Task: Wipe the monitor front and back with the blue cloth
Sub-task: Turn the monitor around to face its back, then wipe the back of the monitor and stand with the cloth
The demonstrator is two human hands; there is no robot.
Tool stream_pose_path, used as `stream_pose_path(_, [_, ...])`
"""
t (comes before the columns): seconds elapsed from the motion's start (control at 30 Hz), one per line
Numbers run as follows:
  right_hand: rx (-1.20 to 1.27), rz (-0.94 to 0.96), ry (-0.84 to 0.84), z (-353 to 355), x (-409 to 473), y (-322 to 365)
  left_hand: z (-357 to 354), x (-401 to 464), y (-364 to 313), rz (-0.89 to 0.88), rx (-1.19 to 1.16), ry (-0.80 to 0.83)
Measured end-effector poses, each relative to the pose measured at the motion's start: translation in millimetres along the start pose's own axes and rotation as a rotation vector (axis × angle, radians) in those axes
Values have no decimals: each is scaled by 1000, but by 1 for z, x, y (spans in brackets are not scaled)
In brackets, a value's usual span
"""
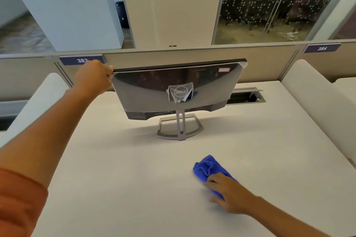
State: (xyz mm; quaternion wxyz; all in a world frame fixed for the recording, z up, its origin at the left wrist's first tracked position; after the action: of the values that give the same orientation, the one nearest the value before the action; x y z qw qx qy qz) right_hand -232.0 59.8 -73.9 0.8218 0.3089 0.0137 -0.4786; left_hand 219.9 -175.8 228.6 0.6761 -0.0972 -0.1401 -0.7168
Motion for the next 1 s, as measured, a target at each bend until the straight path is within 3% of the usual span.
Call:
stream_pose_path(0.2, [-17,-74,-55,-34,4,-19,7,8,4,-41,-18,43])
stream_pose_path(0.33, [-37,-141,-214,-34,21,-20,9,11,6,-43,-48,81])
stream_pose_path(0.57, [-113,-234,-264,-28,41,-24,9,17,12,-49,-97,135])
stream_pose_path(0.63, [4,-202,-217,-26,44,-27,9,18,12,-57,-95,144])
stream_pose_path(0.7, [278,-203,-288,-14,43,-25,9,18,12,-52,-102,143])
stream_pose_path(0.87, [1012,-333,-739,54,52,-14,12,20,8,-33,-117,160])
stream_pose_path(1.0, [1295,-254,-1052,131,80,2,14,20,6,-46,-121,165])
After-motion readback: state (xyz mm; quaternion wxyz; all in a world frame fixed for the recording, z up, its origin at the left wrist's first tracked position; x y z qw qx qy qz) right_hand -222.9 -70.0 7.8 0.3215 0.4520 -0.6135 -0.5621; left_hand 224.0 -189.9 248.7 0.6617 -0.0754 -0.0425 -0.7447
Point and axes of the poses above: each hand's wrist, its own x-axis towards the middle knuckle, its own z-axis out of the back of the hand, y = z × x, the point moved 2 cm from there along x, towards the middle knuckle, and after that the axes turned 8 degrees about x, right-handed, at the moved point
